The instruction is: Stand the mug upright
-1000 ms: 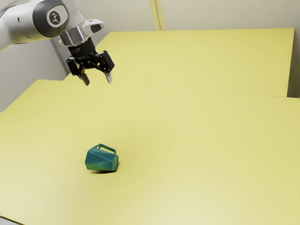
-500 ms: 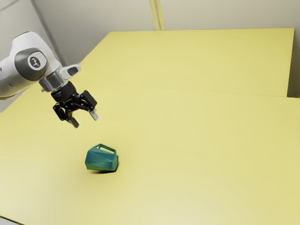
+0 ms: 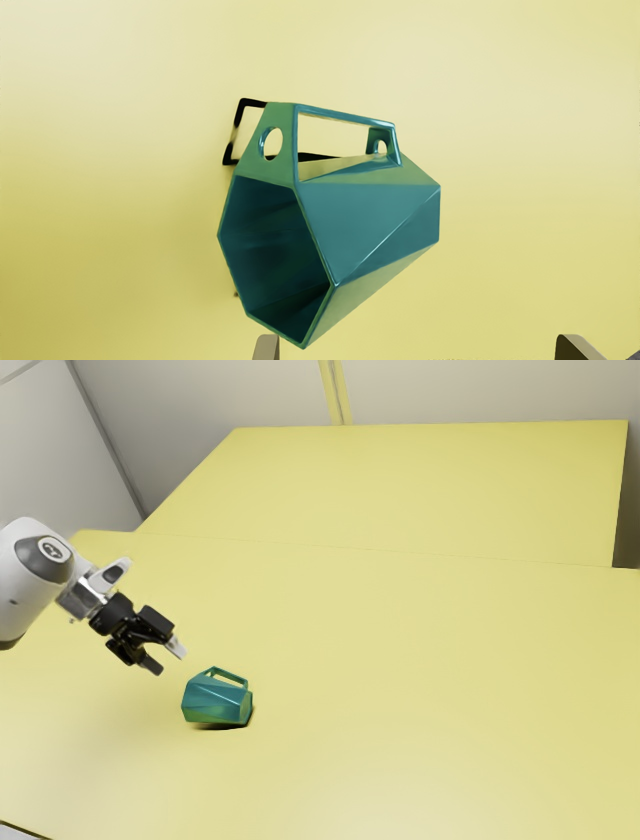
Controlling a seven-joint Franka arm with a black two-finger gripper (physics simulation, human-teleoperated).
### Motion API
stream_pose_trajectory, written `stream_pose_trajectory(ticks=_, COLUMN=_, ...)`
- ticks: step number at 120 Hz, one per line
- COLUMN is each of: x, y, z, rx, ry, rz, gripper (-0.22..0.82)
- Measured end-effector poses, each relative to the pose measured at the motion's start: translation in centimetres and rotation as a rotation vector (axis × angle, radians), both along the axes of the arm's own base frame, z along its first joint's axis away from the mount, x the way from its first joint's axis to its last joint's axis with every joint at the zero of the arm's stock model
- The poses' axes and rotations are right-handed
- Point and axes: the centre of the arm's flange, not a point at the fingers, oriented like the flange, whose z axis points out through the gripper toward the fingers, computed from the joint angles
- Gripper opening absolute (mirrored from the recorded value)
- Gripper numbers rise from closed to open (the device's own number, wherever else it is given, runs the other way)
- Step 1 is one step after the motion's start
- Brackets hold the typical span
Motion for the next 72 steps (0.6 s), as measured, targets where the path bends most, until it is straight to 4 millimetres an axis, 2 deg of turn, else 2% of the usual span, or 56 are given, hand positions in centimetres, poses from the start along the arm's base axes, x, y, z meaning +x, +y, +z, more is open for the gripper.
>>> stream_pose_trajectory(ticks=23, x=-0.6, y=1.3, z=-3.7, rx=-0.063, ry=-0.036, rz=-0.076, gripper=0.60)
stream_pose_trajectory(ticks=72, x=-2.1, y=2.2, z=-7.0, rx=-0.254, ry=-0.174, rz=-0.042, gripper=0.60)
